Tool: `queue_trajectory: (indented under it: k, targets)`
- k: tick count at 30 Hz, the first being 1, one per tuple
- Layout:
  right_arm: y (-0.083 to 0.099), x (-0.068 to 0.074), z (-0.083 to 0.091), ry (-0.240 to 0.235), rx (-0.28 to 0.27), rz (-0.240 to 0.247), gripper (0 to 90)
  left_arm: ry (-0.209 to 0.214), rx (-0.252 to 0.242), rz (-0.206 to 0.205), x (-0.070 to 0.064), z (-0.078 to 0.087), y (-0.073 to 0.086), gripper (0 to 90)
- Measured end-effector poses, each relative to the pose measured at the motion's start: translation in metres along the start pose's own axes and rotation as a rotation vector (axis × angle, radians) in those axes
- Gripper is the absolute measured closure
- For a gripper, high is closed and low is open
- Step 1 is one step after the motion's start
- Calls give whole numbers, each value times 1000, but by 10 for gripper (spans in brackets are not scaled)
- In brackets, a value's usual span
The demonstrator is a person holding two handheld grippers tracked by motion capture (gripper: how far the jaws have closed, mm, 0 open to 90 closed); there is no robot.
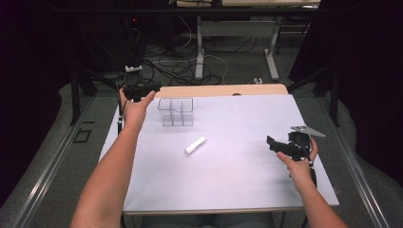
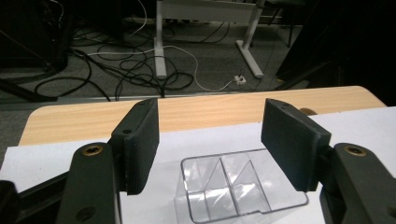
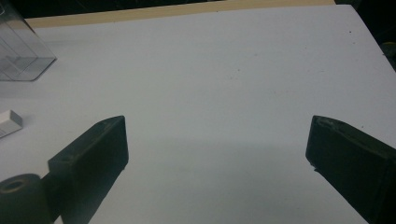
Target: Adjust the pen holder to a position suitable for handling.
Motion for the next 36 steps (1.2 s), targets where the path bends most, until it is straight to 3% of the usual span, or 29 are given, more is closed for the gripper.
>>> queue_trajectory:
  k: [11, 19, 24, 34, 36]
  targets:
    - [1, -1, -2, -4, 13, -14, 53, -44, 89, 32, 11, -27, 14, 401]
    - [2, -2, -3, -8, 19, -34, 53, -68, 196, 42, 19, -41, 29, 437]
    - [3, -3, -4, -12, 23, -41, 54, -62, 273, 46, 19, -48, 39, 488]
    - [4, -2, -4, -18, 31, -43, 54, -71, 310, 24, 11, -59, 49, 588]
    - [4, -2, -4, -21, 33, -40, 54, -82, 294, 29, 11, -61, 51, 633]
Point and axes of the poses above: each handheld gripper's, and its own axes: z roughly backward along the jaws, y roughly out of its underside, x roughly to its left, the point moved 6 cm from there along -z, roughly forward along the jaws, and after that the axes turned 1 degree about -x, right-handed, at the moved point
